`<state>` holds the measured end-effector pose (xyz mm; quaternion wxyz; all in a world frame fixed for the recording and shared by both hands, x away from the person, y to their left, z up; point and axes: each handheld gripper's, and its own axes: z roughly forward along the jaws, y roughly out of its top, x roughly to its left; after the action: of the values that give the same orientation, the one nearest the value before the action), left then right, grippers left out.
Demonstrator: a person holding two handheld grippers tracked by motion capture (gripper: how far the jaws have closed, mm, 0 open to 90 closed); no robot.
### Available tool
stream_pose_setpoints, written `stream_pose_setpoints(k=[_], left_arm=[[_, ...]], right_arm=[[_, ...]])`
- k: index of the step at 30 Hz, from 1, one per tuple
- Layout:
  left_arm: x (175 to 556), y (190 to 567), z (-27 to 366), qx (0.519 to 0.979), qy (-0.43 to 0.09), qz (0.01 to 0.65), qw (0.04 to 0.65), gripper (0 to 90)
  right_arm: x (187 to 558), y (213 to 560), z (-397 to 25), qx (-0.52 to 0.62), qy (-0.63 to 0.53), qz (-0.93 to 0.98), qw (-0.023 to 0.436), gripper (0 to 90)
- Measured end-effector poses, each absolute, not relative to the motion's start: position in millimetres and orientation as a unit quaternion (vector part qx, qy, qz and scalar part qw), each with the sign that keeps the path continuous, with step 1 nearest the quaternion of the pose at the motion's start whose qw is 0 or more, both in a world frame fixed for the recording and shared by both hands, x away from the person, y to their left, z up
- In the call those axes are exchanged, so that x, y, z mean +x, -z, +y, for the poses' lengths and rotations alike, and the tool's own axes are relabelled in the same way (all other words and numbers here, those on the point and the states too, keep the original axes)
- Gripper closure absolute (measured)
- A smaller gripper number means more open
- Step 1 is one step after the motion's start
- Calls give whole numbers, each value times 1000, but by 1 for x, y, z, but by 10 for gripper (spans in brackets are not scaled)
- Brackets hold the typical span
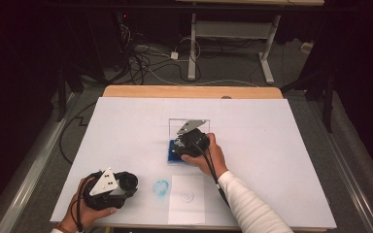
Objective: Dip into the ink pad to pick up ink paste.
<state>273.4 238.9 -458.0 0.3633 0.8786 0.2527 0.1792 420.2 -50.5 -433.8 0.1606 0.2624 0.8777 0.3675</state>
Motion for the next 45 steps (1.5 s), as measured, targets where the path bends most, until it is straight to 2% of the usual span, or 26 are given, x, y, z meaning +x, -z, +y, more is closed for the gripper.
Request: stream_pose_setpoints(k=[9,13,25,45], left_arm=[[274,457,240,878,-180,254,365,366],[274,457,240,876,-180,255,367,366],[275,455,242,874,-182,257,369,366],[275,455,241,877,-184,254,365,366]], right_arm=[[421,431,-49,261,-356,883,159,572],[419,421,-45,249,-342,888,181,572],[417,382,-84,269,-379,866,184,571],[415,403,-98,283,-359,873,171,571]])
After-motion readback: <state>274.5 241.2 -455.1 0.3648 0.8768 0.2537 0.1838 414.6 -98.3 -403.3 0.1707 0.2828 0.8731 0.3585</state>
